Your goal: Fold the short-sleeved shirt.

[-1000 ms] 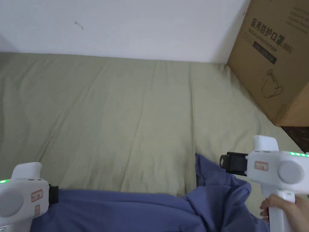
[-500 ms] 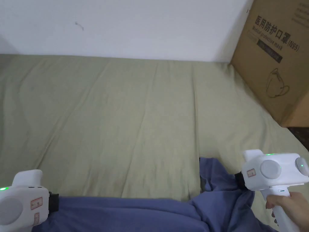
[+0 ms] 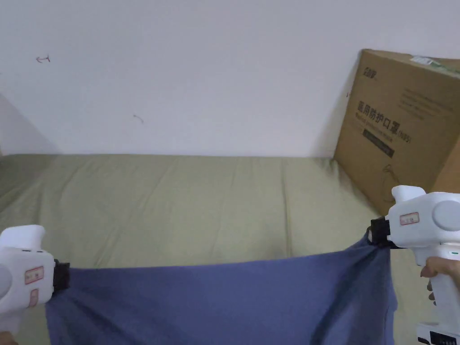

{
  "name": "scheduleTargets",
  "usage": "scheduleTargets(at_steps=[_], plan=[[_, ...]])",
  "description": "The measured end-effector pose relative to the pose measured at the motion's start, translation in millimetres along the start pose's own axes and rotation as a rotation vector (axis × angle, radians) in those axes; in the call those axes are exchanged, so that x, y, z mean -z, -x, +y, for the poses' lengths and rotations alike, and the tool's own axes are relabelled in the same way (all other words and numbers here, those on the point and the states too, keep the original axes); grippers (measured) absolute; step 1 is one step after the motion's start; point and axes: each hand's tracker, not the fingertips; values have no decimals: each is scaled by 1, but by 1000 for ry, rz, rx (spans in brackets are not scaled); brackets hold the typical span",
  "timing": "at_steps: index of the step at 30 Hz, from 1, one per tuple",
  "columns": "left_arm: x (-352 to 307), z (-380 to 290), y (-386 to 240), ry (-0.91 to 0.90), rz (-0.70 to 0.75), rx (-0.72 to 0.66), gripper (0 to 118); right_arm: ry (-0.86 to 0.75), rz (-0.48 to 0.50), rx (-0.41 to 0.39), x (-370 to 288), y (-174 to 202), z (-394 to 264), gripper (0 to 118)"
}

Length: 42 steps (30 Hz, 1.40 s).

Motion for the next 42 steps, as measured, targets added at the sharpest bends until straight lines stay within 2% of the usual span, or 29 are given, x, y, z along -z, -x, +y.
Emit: scheduleTargets(at_steps=[7,10,14,17,20,24,28,31,32,36,39,42], plan=[[-65,77,3,-168,1,38,2,-152,33,15,-85,9,52,1],[-81,118,1,-211,25,54,2,-213,72,69,-109,15,83,1],[-98,171,-4,-284,58,76,2,-276,58,54,-130,30,135,1],[-106,218,-7,-338,106,88,2,-320,73,79,-138,40,179,1],[-112,266,-13,-399,124,106,2,-361,52,71,-142,52,224,1],[-117,328,-16,-493,163,90,2,-430,60,115,-148,60,281,1],[-123,378,-23,-534,205,119,2,-479,45,100,-162,71,322,1],[-131,395,-28,-613,223,117,2,-539,33,74,-174,76,337,1],[-134,396,-26,-658,207,74,2,-550,41,77,-176,76,339,1],[-119,400,-24,-647,200,73,2,-558,50,74,-173,75,341,1],[-91,384,-24,-629,211,80,2,-530,25,26,-149,77,331,1],[-47,361,-24,-569,232,91,2,-461,31,35,-106,72,315,1]])
